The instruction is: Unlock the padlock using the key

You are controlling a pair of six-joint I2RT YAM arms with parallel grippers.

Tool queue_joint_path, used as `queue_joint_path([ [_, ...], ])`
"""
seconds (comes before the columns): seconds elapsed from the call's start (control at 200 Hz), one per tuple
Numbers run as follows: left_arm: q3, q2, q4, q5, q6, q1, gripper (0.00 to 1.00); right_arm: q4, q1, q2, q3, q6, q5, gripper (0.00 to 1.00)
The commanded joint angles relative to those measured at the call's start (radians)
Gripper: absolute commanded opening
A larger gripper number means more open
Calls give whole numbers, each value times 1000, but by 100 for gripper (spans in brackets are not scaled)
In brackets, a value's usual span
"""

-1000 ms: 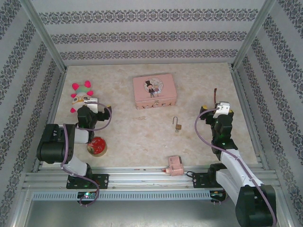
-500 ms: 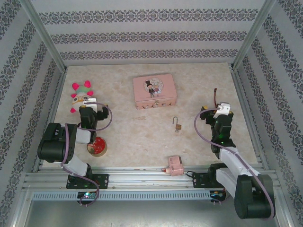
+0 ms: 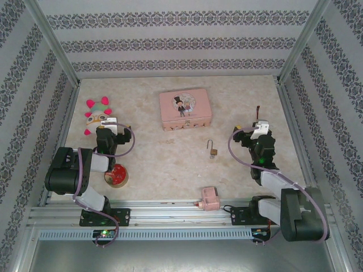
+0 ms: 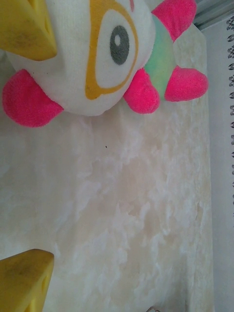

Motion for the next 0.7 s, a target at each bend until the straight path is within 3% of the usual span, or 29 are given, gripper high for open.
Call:
queue_joint_path([
  [0.0, 18, 4, -1, 11, 12, -5, 99, 102, -12, 13, 26, -12, -40, 98],
  [0.475, 18, 5, -1, 11, 12, -5, 99, 97, -12, -8, -39, -75, 18, 98],
  [0.695, 18, 4, -1, 11, 12, -5, 99, 165, -12, 65, -31, -84, 7, 98],
])
